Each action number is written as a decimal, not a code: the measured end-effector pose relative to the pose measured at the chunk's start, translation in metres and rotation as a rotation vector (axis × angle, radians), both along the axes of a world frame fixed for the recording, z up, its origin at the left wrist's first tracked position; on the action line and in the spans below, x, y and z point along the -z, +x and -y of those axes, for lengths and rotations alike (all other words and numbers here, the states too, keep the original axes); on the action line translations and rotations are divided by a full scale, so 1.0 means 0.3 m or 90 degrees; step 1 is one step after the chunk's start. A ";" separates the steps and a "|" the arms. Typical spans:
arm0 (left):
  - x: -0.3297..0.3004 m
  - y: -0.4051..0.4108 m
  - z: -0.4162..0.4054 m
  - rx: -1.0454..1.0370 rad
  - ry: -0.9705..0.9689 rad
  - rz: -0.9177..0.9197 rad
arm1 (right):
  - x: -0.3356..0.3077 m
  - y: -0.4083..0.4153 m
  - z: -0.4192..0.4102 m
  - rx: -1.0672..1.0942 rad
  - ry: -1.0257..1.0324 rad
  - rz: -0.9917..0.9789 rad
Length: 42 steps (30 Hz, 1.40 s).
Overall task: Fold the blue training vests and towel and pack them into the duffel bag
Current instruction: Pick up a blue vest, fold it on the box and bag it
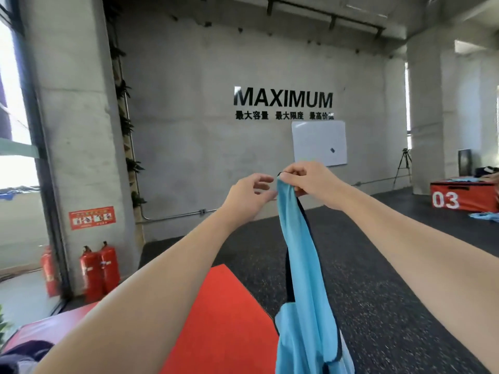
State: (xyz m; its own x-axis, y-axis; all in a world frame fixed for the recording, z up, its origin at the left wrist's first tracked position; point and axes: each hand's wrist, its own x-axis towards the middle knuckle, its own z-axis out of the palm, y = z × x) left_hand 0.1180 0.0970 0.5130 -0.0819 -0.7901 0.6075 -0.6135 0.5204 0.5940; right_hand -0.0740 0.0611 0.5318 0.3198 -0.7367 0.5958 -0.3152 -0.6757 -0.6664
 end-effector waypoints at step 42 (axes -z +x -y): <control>-0.501 0.801 -0.566 -0.491 -0.193 -0.030 | -0.271 0.330 -0.064 0.196 -0.125 -0.057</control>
State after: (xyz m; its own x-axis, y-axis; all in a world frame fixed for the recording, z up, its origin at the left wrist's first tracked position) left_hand 0.3582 0.2666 0.6632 0.4469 -0.4157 0.7921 -0.8413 0.1059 0.5301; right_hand 0.0249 0.0803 0.6130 0.1573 -0.6815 0.7147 -0.5747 -0.6517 -0.4949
